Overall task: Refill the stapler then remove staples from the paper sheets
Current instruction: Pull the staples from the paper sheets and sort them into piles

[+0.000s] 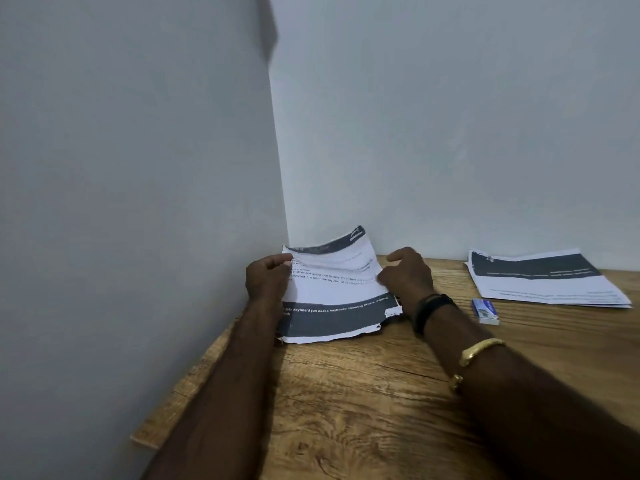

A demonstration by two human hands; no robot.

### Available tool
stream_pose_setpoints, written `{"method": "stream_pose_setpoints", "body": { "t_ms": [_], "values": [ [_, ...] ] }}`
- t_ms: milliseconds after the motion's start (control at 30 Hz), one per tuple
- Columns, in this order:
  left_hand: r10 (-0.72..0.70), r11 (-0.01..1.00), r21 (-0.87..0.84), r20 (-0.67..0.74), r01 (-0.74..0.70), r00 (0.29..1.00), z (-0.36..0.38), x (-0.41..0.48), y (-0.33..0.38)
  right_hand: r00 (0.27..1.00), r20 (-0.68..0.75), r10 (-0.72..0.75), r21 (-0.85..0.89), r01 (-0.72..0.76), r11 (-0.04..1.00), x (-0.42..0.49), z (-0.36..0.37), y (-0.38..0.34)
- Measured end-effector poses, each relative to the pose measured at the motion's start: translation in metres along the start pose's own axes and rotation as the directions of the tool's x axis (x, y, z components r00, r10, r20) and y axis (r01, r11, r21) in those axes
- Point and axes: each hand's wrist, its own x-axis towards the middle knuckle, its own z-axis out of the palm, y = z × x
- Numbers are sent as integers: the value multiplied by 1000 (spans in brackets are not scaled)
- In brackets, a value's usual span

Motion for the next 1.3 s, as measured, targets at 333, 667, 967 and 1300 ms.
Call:
{"method": "stream_pose_setpoints", "body": {
  "t_ms": [333,667,967,1300],
  "values": [
    [44,941,-334,281,55,959,18,-45,21,972,77,-220,348,181,920,-4,-77,12],
    [115,955,-297,446,26,888,43,-59,29,968,88,-236,469,169,867,-11,-139,35],
    [220,970,-212,540,-122,813,76,-75,41,964,-117,-241,381,267,885,-8,-171,54],
    [568,823,-77,170,-563,806,116,-95,61,814,-389,-431,189,529,827,-14,-185,37]
  ]
}}
